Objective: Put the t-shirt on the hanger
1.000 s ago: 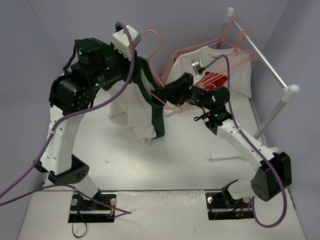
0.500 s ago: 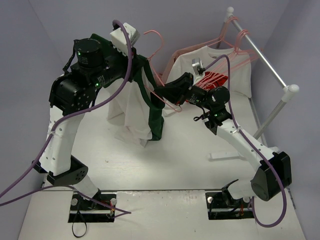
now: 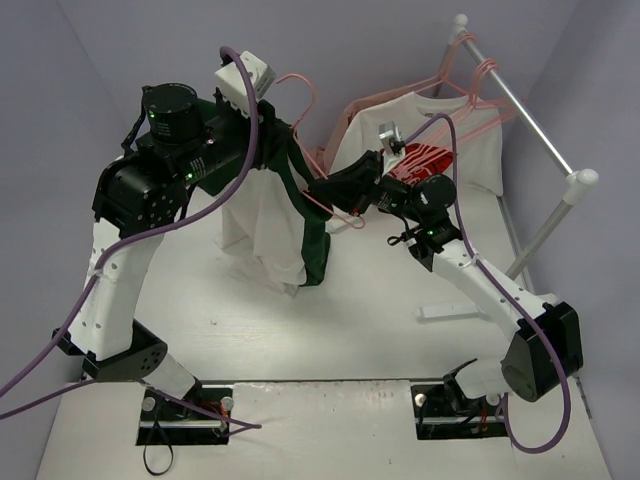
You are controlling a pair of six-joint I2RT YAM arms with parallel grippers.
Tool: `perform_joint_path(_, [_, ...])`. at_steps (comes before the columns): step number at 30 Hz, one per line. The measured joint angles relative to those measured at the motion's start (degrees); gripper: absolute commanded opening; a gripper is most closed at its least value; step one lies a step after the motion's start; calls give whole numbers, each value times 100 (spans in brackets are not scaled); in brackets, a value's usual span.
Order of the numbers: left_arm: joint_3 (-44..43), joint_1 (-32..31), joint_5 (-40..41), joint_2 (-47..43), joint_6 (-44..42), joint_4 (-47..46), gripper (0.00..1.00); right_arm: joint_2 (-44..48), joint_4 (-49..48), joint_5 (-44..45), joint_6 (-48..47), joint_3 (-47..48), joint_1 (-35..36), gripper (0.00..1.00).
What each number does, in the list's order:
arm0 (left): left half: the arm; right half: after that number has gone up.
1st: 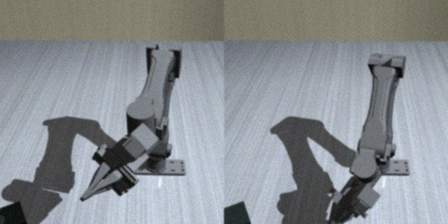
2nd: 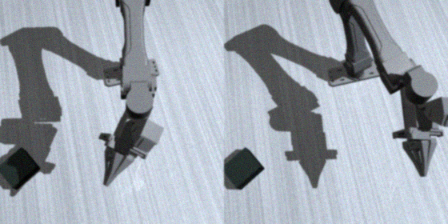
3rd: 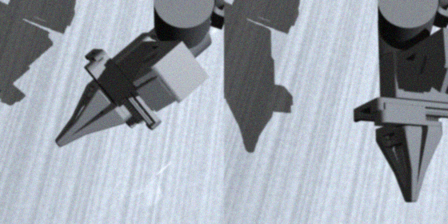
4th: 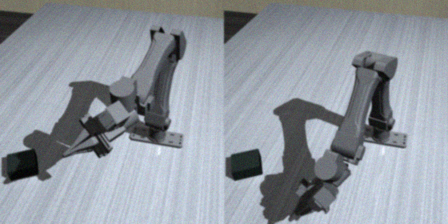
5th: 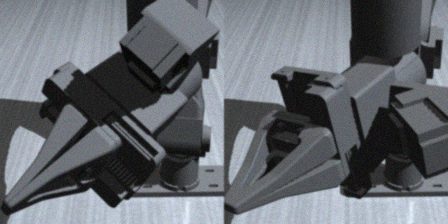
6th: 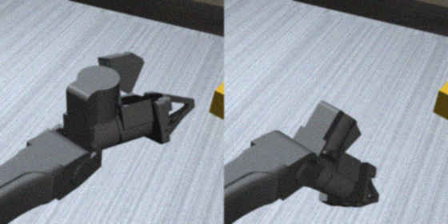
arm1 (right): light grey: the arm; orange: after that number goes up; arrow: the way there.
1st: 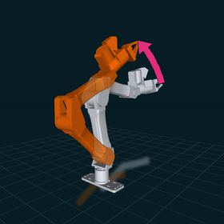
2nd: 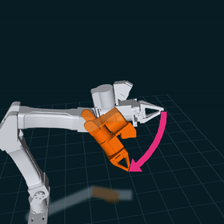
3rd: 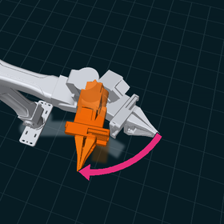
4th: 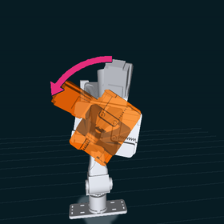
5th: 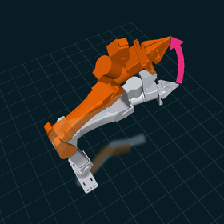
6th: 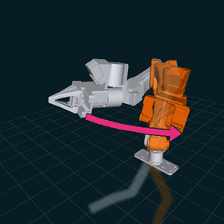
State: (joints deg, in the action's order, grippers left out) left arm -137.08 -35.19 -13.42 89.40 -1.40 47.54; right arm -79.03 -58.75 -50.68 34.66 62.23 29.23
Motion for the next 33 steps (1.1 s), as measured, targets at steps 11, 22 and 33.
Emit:
perform_joint_path(11, [549, -12, 139, -504, -600, -320, 55, -96, 170, -200, 2, -74, 0, 0])
perform_joint_path(22, [971, 701, -129, -1028, -1978, 181, 56, -102, 200, -455, 44, -76, -4, 0])
perform_joint_path(33, [1258, 1635, -1935, -531, -2698, 653, 56, -102, 255, -832, 137, -92, -4, 0])
